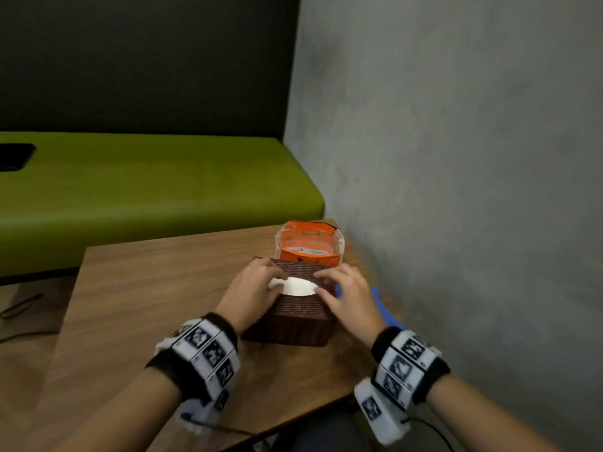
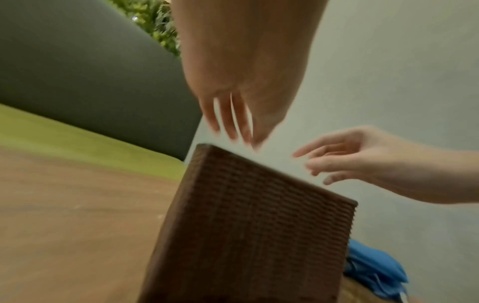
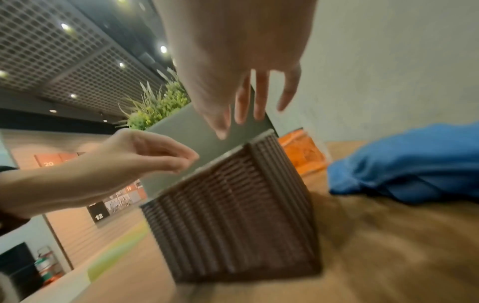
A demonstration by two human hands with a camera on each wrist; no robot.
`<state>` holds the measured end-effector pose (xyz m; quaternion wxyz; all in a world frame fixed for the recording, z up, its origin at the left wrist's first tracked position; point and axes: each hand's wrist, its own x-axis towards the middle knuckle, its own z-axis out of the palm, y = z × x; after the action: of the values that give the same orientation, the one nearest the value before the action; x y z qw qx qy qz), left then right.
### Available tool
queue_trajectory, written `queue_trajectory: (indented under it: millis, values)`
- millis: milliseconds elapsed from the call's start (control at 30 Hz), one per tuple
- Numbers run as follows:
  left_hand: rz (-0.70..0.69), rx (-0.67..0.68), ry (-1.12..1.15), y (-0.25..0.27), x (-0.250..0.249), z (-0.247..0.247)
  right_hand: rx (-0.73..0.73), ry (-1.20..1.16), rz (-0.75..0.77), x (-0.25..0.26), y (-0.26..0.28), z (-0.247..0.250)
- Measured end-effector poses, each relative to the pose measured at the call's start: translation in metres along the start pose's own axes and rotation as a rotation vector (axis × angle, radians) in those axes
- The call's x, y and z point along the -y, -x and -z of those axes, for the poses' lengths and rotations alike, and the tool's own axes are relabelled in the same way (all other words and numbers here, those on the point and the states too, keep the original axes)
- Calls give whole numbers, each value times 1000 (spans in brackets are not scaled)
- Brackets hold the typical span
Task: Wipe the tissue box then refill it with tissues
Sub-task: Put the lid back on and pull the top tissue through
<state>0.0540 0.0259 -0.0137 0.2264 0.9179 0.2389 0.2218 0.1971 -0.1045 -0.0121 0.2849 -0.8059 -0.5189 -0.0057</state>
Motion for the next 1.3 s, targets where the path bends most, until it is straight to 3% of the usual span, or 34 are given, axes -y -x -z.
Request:
queue_trajectory:
  millis: [67, 100, 400, 567, 700, 767, 933, 1100, 1300]
  values:
    - [47, 170, -71, -17, -12, 0, 144, 74, -15, 9, -17, -3]
    - [58, 193, -88, -24, -16, -1, 190, 117, -18, 13, -22, -4]
    - [69, 262, -216, -33, -18, -15, 265, 267, 36, 26, -34, -8]
    - [47, 274, -308, -37, -26, -16, 356, 438, 141, 28, -36, -14]
    - [26, 310, -351, -39, -30, -13, 322, 345, 135, 23, -36, -12]
    - [7, 317, -297, -36, -25, -9, 282, 237, 123, 19, -35, -9]
    - [-48, 201, 89, -27, -1, -3, 304, 127, 95, 10, -31, -2]
    - [-142, -9, 259, -27, 4, -2, 182, 21, 115, 7, -29, -1]
    - [-37, 93, 255, -23, 10, -2, 127, -41, 139, 5, -24, 0]
